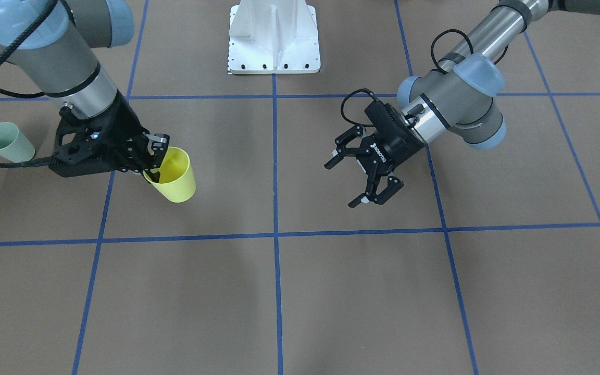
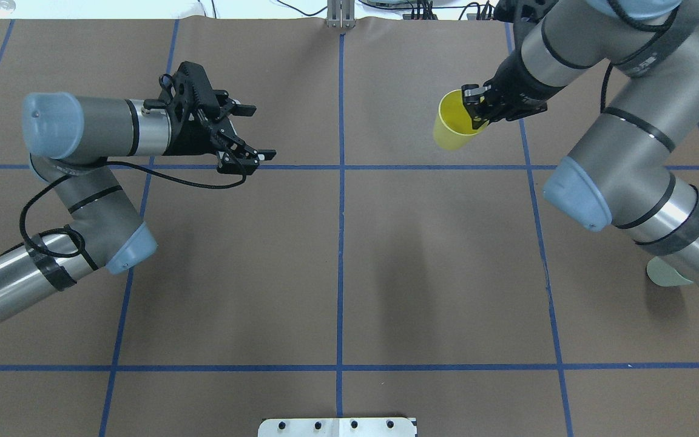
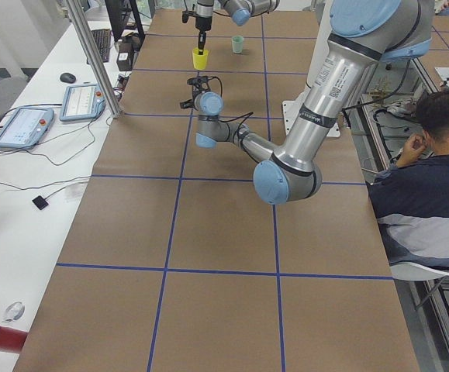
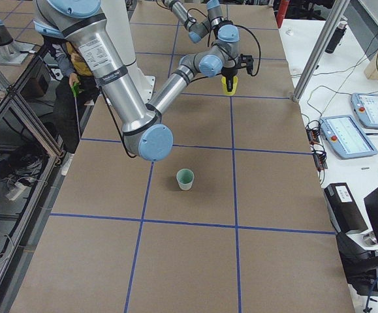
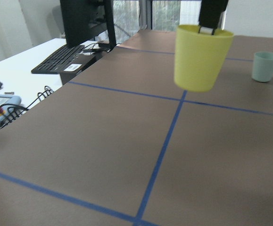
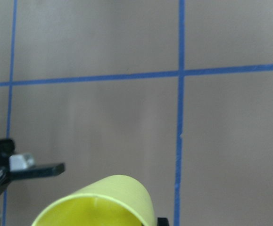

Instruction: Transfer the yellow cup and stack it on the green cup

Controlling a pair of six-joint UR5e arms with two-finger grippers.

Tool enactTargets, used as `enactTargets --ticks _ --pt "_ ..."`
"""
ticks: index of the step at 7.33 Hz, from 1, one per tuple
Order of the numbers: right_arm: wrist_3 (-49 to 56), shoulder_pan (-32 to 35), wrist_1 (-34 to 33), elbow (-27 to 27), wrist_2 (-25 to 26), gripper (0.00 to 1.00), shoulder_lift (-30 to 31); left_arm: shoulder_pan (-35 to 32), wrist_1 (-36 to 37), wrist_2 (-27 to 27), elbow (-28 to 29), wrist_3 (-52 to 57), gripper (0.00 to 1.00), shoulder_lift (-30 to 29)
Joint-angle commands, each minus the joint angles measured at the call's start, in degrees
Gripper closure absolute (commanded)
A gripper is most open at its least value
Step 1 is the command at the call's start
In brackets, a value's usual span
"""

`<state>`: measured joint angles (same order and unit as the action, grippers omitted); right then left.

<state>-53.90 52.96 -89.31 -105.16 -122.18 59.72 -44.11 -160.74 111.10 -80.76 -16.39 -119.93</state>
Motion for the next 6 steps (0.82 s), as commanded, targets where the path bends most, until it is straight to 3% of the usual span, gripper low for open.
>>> enactTargets --ticks 1,4,6 --pt "8.08 6.25 -0.17 -0.13 -3.84 1.0 4.34 -5.26 14.17 1.13 0.08 0.13 0.0 0.13" --pt "18.79 11.53 -0.08 -0.22 -5.52 1.0 10.05 -13.79 29.82 3.33 0.26 1.18 0.0 2.92" --pt "25.82 15.04 -0.08 -1.27 -7.01 1.0 14.97 -19.76 45.25 5.52 0.17 12.46 0.0 4.0"
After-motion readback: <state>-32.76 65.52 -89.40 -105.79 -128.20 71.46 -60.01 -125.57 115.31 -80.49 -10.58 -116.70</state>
